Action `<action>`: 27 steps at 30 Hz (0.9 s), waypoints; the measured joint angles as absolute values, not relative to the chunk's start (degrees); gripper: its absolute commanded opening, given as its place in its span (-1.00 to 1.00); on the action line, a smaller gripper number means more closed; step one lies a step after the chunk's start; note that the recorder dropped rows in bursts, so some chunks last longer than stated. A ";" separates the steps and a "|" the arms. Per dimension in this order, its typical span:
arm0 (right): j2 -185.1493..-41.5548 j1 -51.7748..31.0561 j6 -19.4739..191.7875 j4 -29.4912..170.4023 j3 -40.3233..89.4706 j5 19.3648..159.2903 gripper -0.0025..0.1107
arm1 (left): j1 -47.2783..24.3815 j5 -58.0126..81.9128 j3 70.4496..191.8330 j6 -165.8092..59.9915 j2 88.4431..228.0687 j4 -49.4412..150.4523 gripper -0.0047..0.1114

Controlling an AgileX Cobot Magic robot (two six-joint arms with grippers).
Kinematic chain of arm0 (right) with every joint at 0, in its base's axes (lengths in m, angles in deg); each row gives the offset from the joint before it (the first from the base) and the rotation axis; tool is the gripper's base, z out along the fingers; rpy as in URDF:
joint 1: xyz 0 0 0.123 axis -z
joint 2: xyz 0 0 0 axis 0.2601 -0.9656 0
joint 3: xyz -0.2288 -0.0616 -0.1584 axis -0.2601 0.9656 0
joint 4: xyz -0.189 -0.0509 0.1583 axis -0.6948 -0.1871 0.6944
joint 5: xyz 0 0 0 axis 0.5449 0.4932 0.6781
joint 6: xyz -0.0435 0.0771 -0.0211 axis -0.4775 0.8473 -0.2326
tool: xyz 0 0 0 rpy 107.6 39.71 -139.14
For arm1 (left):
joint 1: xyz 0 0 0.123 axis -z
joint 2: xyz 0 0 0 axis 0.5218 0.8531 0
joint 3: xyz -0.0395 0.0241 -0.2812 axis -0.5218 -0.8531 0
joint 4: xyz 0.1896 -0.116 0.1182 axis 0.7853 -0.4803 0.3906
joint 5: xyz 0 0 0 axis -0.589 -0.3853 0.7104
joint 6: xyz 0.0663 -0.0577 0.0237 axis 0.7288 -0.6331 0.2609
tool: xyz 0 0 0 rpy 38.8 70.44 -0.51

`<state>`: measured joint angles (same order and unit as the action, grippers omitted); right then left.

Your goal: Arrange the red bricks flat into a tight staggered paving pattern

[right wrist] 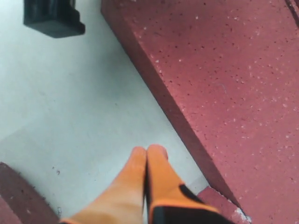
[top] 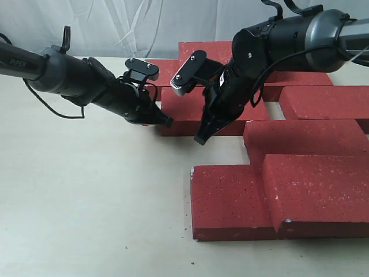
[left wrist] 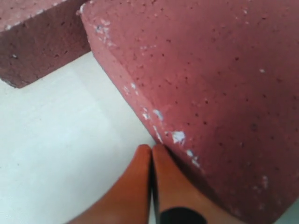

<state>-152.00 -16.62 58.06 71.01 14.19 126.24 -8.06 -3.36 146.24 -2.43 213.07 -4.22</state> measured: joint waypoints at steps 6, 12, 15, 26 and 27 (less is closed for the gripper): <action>-152.00 -16.62 58.43 70.89 14.19 126.27 -0.97 | -8.03 -1.92 146.51 -2.43 213.91 -5.00 -0.92; -152.00 -16.62 58.43 70.89 14.19 126.27 -0.97 | -6.94 -1.53 146.77 -2.38 213.91 -5.54 -0.92; -152.00 -16.62 58.43 70.79 14.19 126.17 -0.97 | -5.42 -0.68 147.13 -1.84 213.91 -5.64 -0.92; -152.00 -16.62 58.57 70.89 14.19 126.17 -0.97 | -4.02 0.60 150.49 -0.41 217.13 -6.13 -0.92; -152.00 -16.62 58.57 70.91 14.19 126.17 -0.97 | -4.02 0.26 150.86 -0.30 217.19 -6.13 -0.92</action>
<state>-152.00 -16.62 58.57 70.91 14.19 126.17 -4.02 0.26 150.86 -0.30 217.19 -6.13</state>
